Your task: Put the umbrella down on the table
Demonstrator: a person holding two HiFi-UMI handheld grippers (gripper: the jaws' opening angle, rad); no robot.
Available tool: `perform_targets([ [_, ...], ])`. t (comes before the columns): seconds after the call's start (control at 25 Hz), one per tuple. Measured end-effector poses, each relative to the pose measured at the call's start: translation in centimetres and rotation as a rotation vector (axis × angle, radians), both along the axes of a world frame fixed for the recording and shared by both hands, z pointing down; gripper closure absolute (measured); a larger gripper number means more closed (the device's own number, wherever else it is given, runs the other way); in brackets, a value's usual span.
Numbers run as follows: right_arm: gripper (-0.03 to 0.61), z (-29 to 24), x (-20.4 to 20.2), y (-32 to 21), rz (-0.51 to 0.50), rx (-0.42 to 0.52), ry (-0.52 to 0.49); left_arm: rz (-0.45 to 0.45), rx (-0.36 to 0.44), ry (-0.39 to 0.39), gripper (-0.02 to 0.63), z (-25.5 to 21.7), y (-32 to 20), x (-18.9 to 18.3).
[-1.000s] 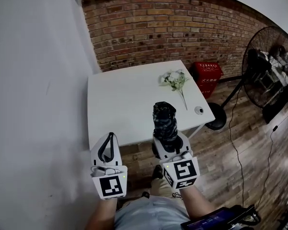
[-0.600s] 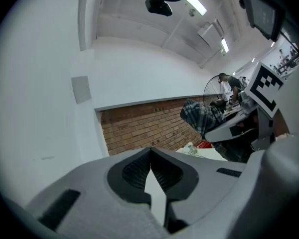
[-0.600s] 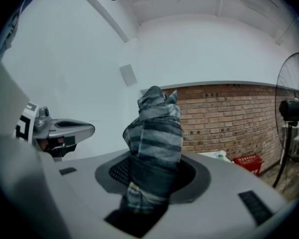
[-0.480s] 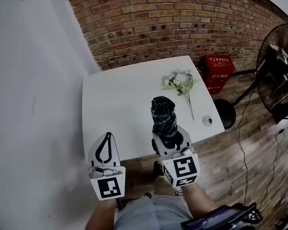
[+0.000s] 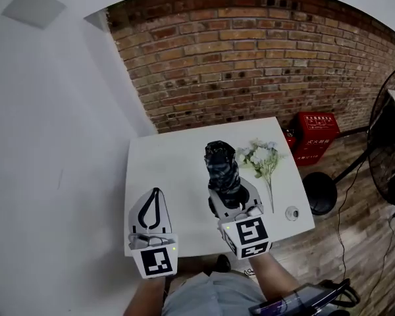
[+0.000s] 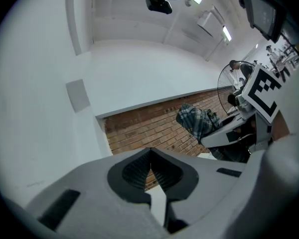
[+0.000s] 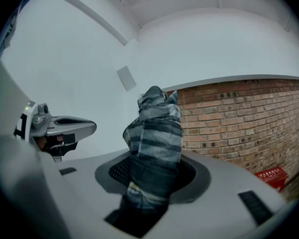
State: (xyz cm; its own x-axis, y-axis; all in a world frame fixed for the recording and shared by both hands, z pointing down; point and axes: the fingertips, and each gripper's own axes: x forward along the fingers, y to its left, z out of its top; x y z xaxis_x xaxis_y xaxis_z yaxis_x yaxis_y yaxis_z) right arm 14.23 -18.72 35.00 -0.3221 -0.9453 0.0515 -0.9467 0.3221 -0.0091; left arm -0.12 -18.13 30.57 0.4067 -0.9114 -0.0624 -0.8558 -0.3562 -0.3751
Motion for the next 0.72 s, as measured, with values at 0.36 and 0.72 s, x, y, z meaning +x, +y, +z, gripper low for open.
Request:
perform_targets([
  [0.36, 0.403, -2.3, -2.1, -4.0, -0.07, 0.03, 0.039, -0.078, 0.026, 0.026, 0.606, -1.2, -2.9, -2.3],
  [0.72, 0.403, -0.6, -4.4, -7.4, -0.089, -0.028, 0.076, -0.087, -0.029, 0.049, 0.604, 0.5, -6.9, -4.6],
])
